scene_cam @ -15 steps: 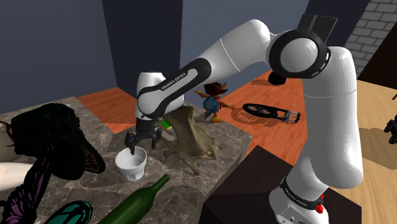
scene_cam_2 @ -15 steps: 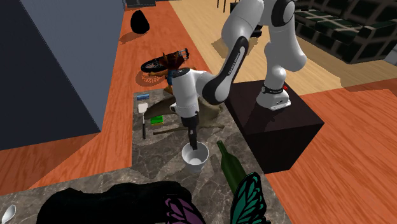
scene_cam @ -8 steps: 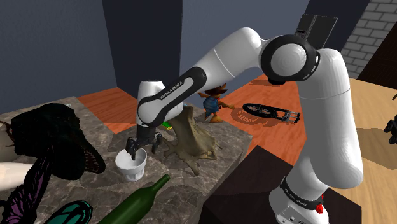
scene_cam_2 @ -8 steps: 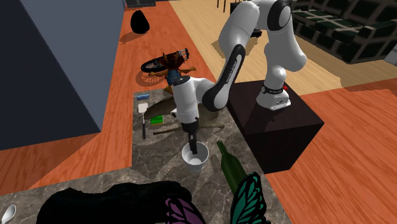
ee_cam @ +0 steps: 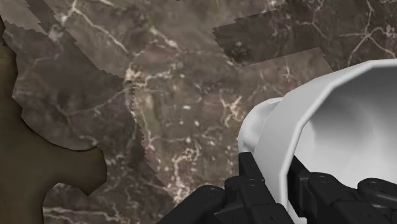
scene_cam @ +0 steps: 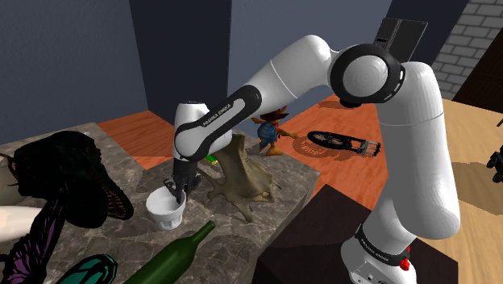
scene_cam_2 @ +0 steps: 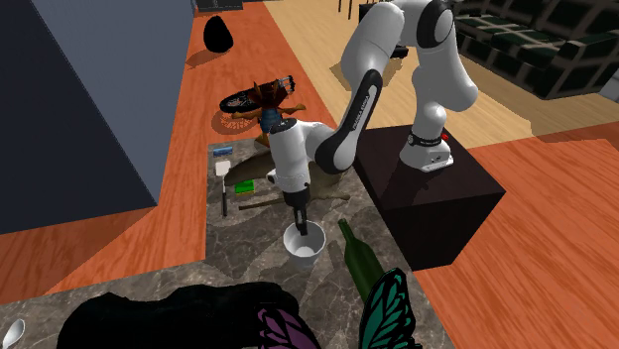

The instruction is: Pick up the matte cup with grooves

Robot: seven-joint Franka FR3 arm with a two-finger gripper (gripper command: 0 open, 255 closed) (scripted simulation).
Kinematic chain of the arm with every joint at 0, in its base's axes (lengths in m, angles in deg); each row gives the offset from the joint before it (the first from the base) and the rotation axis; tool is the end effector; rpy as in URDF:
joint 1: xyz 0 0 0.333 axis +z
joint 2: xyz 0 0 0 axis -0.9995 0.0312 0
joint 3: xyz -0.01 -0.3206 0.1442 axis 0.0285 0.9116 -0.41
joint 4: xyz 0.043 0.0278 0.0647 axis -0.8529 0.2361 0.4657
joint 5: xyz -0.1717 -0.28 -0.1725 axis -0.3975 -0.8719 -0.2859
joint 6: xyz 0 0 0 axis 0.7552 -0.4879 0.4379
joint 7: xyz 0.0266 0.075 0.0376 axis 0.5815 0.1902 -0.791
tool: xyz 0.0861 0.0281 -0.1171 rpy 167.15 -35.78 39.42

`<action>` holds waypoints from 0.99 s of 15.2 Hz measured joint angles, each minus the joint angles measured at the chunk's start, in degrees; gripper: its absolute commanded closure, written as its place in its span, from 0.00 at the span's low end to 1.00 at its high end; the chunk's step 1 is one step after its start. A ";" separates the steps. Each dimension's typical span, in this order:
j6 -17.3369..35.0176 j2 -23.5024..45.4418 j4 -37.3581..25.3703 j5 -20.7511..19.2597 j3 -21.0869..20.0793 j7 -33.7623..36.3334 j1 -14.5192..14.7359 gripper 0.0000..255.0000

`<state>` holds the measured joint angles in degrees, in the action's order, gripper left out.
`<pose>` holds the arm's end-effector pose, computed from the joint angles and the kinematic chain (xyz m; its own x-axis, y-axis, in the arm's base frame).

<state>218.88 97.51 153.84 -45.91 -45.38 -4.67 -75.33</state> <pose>0.5725 0.2937 0.2322 0.9885 -0.0952 -0.1177 -0.1195 -0.9680 -0.2209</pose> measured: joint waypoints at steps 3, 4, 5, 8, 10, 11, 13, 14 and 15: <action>-0.20 -0.16 -0.01 0.01 -0.01 0.03 -0.02 1.00; -0.69 -0.44 -0.20 0.00 -0.02 0.13 -0.02 1.00; -1.19 -0.92 -0.23 0.02 -0.06 0.23 -0.06 1.00; -2.60 -2.29 -0.32 0.11 -0.18 0.50 -0.17 1.00; -3.76 -3.28 -0.54 0.16 -0.26 0.81 -0.19 1.00; -4.30 -4.01 -0.34 0.26 -0.33 0.84 -0.30 1.00; -5.55 -4.90 -0.74 0.28 -0.37 1.04 -0.40 1.00; -6.25 -5.31 -1.04 0.28 -0.40 1.18 -0.42 1.00; -6.73 -6.11 -0.72 0.42 -0.46 1.11 -0.60 1.00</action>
<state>212.15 91.40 153.13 -45.48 -45.83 -3.56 -75.93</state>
